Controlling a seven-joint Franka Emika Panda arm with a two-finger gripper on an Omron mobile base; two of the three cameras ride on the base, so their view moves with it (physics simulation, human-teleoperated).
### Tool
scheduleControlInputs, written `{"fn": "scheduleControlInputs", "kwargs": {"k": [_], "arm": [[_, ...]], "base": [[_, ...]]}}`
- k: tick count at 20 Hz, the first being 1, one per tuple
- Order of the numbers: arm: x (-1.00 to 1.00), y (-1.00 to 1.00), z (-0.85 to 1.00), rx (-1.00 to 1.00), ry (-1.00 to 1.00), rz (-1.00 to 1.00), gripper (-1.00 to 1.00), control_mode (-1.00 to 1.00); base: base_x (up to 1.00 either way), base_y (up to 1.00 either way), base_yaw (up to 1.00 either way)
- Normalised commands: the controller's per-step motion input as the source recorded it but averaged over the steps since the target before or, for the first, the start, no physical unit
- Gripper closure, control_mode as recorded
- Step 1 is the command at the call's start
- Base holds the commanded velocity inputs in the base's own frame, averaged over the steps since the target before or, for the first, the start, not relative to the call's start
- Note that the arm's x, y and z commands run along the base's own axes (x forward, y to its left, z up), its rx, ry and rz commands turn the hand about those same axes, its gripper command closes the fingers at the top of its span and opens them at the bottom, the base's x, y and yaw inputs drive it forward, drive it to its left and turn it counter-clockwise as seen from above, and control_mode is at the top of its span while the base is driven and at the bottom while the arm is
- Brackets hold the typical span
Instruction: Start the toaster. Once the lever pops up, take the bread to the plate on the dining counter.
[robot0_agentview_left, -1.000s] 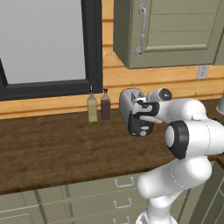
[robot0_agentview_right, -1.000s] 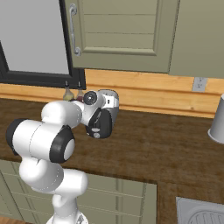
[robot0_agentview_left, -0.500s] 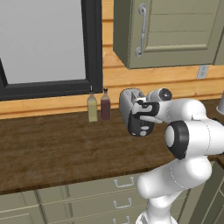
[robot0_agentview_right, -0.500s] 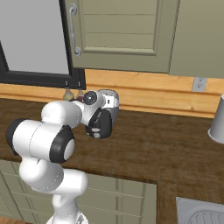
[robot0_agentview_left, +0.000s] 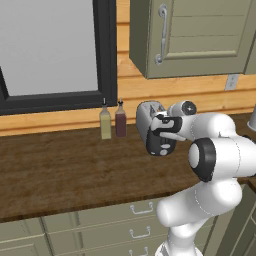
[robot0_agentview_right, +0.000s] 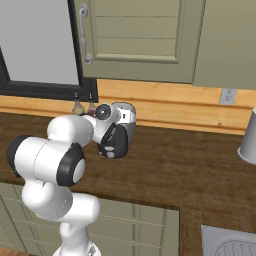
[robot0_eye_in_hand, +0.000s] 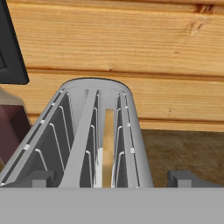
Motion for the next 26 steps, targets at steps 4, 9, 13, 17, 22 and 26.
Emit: {"fn": "scheduleControlInputs", "kwargs": {"k": [4,9,13,17,22,26], "arm": [[0.0,0.0,0.0,0.0,0.0,0.0,-1.0,-1.0],[0.0,0.0,0.0,0.0,0.0,0.0,-1.0,-1.0],[0.0,0.0,0.0,0.0,0.0,0.0,-1.0,-1.0],[0.0,0.0,0.0,0.0,0.0,0.0,-1.0,-1.0],[0.0,0.0,0.0,0.0,0.0,0.0,-1.0,-1.0],[0.0,0.0,0.0,0.0,0.0,0.0,-1.0,-1.0]], "base": [[0.0,0.0,0.0],[0.0,0.0,0.0],[0.0,0.0,0.0],[0.0,0.0,0.0],[0.0,0.0,0.0],[0.0,0.0,0.0]]}}
